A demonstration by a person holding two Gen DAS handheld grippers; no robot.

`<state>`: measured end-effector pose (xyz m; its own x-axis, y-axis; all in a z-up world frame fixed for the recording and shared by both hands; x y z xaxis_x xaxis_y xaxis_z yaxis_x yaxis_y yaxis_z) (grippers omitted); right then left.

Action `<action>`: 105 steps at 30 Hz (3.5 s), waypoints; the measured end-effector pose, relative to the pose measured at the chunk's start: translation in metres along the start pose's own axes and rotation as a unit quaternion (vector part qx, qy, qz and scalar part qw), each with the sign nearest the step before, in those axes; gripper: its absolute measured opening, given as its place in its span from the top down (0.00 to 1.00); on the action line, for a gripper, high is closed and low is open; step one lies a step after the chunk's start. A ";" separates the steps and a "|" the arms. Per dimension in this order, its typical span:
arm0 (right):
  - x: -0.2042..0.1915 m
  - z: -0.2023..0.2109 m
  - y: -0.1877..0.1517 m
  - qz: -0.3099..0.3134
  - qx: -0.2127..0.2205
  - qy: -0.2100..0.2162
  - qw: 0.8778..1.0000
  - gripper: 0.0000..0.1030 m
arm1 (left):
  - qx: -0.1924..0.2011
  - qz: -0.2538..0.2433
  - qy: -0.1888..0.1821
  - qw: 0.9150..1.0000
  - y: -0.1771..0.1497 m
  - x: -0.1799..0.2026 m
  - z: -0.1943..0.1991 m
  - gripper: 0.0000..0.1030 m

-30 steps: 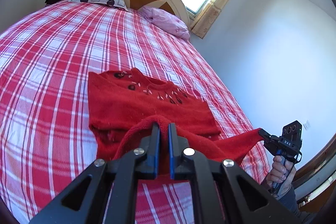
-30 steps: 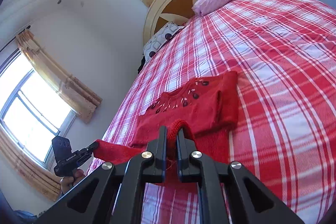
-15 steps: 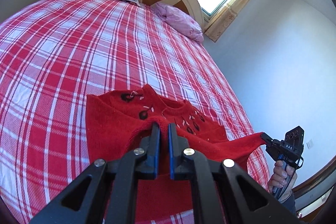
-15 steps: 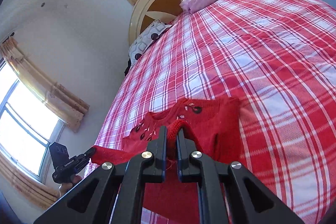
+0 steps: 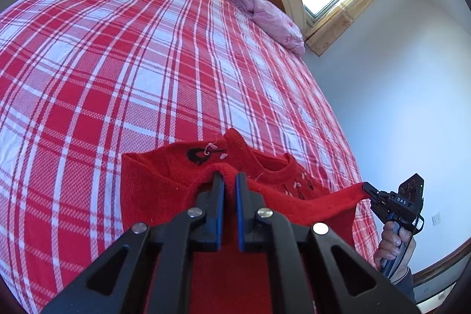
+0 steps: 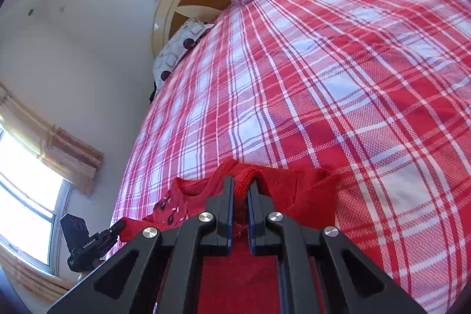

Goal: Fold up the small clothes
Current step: 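Lift the hem with both grippers and fold it toward the collar, then lay the folded hem on the sweater and open both grippers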

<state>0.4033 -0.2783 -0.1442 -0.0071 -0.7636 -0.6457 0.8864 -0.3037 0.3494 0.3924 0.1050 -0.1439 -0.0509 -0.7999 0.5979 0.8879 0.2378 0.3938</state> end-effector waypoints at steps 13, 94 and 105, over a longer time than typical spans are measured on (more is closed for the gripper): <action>0.039 -0.033 0.030 -0.066 0.005 -0.009 0.998 0.57 | -0.006 0.091 0.020 0.996 0.015 -0.049 -0.032 0.90; -0.064 -0.044 -0.193 0.223 0.004 -0.250 0.942 0.68 | 0.009 -0.069 0.247 0.967 -0.134 -0.005 -0.026 0.00; -0.068 -0.037 -0.214 0.252 0.006 -0.274 0.928 0.67 | -0.004 -0.089 0.246 0.965 -0.148 -0.003 -0.021 0.00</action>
<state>0.2317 -0.1402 -0.2003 0.1687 -0.9847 0.0430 0.8362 0.1661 0.5227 0.2708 0.0608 -0.2183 0.0188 -0.9929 0.1171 0.8884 0.0703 0.4536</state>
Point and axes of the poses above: each gripper's, at about its wrist camera, not at the fingertips, and z roughly against the way its jaws point, x to its right, y to its top, the point moved 3 cm from there along -z, roughly the way its jaws point, and after that the axes turned 9 degrees about -x, right-handed, at the moved point
